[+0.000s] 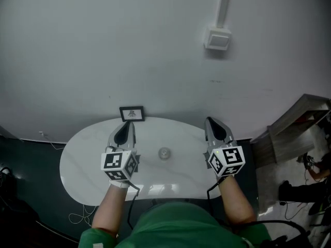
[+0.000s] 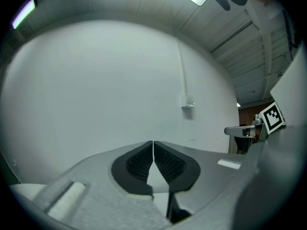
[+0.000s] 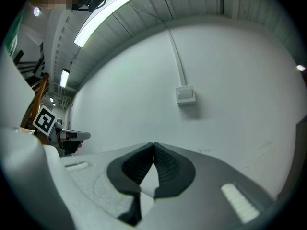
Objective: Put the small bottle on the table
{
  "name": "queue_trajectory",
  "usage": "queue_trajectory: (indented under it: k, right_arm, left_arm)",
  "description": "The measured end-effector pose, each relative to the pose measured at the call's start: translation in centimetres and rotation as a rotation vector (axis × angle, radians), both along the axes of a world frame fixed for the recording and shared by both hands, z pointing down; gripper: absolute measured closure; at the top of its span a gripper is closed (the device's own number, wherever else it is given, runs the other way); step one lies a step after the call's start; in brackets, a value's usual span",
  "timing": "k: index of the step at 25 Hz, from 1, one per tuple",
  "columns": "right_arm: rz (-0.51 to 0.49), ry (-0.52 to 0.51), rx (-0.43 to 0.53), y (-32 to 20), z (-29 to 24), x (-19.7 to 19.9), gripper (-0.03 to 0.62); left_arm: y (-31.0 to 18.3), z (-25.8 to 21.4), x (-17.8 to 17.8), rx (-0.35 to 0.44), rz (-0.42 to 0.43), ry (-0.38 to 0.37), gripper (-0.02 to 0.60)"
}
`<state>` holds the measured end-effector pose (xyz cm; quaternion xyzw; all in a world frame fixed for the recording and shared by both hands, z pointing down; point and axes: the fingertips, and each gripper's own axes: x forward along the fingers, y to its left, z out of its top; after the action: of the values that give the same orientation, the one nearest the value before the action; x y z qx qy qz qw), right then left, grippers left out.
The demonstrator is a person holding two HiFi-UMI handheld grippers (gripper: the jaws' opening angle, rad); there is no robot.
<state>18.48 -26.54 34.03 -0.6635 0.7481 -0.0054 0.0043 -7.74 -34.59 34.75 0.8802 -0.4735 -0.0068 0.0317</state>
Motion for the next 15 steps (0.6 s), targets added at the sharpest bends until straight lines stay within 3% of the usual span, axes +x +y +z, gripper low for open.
queue_trajectory:
  k: [15]
  right_arm:
    - [0.029, 0.012, -0.009, 0.0, 0.8, 0.5, 0.591]
  left_arm:
    - [-0.1, 1.4, 0.0, -0.013, -0.002, -0.035, 0.565]
